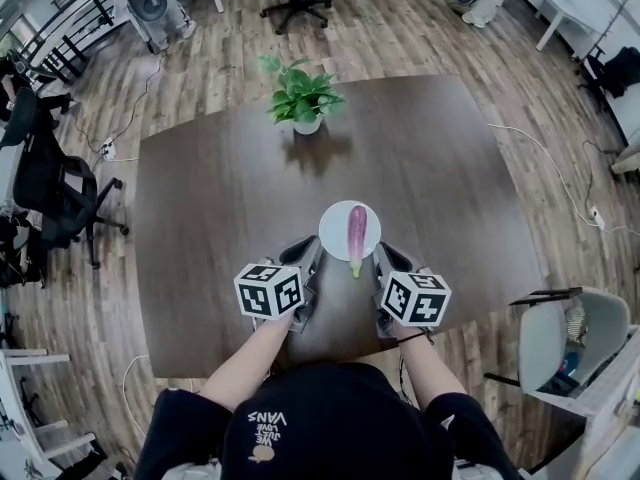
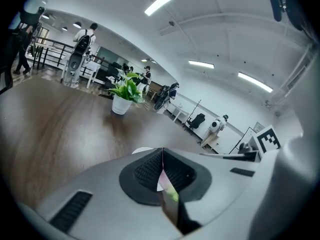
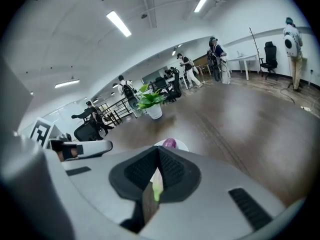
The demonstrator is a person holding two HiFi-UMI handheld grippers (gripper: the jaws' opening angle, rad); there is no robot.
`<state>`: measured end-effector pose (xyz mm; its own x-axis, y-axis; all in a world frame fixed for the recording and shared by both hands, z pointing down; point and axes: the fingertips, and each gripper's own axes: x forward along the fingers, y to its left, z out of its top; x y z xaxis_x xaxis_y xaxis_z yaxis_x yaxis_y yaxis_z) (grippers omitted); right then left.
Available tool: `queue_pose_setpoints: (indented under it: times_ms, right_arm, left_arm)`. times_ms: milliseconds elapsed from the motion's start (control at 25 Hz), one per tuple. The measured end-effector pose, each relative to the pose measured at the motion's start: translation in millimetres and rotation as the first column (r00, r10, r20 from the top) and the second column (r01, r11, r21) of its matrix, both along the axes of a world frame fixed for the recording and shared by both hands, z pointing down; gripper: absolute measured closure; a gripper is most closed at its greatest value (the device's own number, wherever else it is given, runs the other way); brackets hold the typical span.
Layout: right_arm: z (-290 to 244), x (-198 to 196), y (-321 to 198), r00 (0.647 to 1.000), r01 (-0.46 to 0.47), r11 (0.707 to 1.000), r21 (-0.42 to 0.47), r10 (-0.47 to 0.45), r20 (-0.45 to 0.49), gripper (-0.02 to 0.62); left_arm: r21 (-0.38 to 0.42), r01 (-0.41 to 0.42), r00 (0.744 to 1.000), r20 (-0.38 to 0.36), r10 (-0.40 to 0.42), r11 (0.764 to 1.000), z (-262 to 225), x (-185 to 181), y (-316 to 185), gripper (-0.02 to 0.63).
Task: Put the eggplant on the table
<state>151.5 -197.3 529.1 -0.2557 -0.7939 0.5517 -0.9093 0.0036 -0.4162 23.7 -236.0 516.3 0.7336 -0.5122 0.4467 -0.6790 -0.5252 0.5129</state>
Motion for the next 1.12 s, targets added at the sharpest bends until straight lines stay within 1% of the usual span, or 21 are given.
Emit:
queue_pose_setpoints:
  times_ms: [120,440,720,1120]
  right_arm:
    - [-12,-9,12,0.999,0.003,0.999,0.046,-0.001,-0.039,0.577]
    - [-27,-32,48,0.998,-0.001,0.997,0.083,0.007,-0.064,0.577]
    - [-30,-53,80,0.997,-0.033,0.994,0.105,0.040,-0.070,0.577]
    - [-35,-74,126,0.991,-0.094,0.987,0.127,0.104,-0.080,0.577]
  left_arm:
    - [0.035,-0.004,1.000,-0.025,0.005,0.999,-13,-6,11,0.594]
    - [0.107,-0.069,0.998,-0.005,0.070,0.992,-31,-20,52,0.595]
    - [0.125,-0.111,0.994,0.004,0.112,0.986,-31,-40,83,0.595]
    - [0.156,-0.180,0.984,0.018,0.179,0.971,-32,-62,129,0.595]
